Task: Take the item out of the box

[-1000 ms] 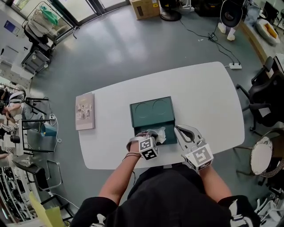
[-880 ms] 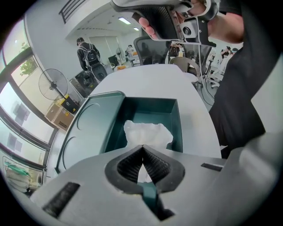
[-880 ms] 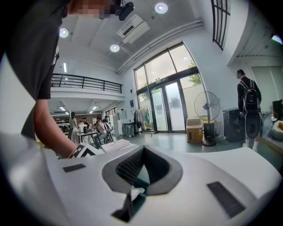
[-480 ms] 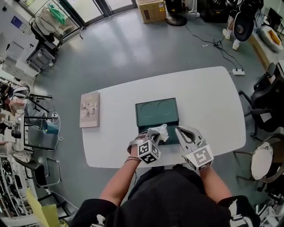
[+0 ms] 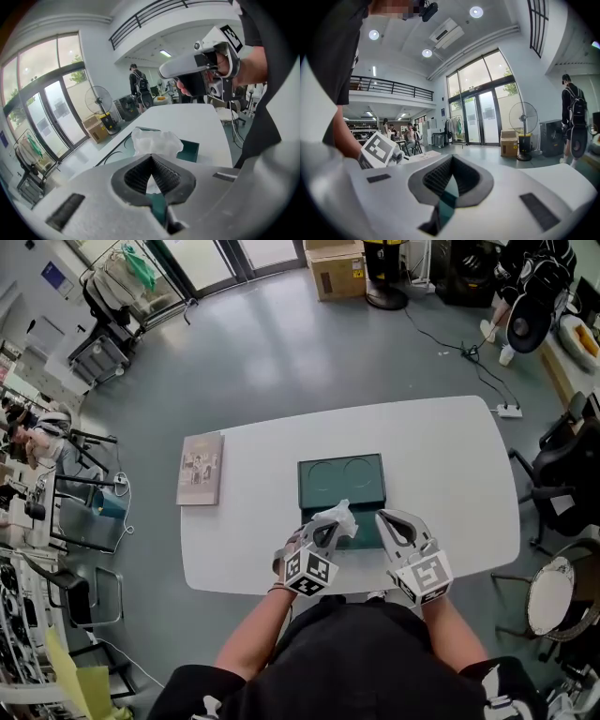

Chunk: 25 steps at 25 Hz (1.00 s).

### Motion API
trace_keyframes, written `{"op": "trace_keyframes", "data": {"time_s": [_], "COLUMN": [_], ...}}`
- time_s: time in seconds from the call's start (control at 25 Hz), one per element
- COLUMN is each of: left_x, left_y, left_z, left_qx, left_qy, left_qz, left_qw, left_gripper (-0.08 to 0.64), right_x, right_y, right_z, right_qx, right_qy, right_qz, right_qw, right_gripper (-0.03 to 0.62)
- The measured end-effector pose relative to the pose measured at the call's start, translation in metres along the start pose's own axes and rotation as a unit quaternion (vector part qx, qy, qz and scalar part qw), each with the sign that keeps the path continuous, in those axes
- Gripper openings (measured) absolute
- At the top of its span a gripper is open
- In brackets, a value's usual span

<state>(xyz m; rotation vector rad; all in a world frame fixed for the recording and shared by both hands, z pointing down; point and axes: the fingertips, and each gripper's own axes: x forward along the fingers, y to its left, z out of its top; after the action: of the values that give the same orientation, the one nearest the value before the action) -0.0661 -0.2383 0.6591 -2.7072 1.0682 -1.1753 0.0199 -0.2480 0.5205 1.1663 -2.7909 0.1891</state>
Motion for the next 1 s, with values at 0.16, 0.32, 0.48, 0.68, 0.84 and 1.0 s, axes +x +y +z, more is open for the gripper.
{"op": "trace_keyframes", "data": {"time_s": [0.16, 0.32, 0.48, 0.68, 0.84, 1.0], "left_x": [-0.019, -0.041, -0.069, -0.099, -0.118, -0.133], "left_y": [0.019, 0.041, 0.063, 0.087, 0.098, 0.105], "left_z": [0.012, 0.027, 0.050, 0.067, 0.069, 0.069], "left_qx": [-0.073, -0.113, -0.128, -0.163, -0.192, -0.192], "left_qy": [-0.043, -0.092, -0.140, -0.184, -0.215, -0.236], "left_qz": [0.035, 0.076, 0.111, 0.146, 0.167, 0.198], "left_qw": [0.9958, 0.9865, 0.9755, 0.9583, 0.9427, 0.9318], "left_gripper": [0.011, 0.009, 0.011, 0.009, 0.009, 0.011], "right_x": [-0.001, 0.001, 0.005, 0.009, 0.009, 0.008], "right_y": [0.001, -0.002, -0.001, -0.002, -0.005, -0.008], "right_z": [0.001, 0.001, 0.004, 0.014, 0.017, 0.024], "right_qx": [-0.003, -0.005, -0.006, -0.017, -0.023, -0.036], "right_qy": [0.004, 0.007, 0.008, 0.002, 0.000, -0.004], "right_qz": [-0.008, -0.016, -0.013, -0.015, -0.020, -0.031], "right_qw": [1.000, 1.000, 1.000, 1.000, 1.000, 0.999], "right_gripper": [0.006, 0.006, 0.006, 0.006, 0.006, 0.006]}}
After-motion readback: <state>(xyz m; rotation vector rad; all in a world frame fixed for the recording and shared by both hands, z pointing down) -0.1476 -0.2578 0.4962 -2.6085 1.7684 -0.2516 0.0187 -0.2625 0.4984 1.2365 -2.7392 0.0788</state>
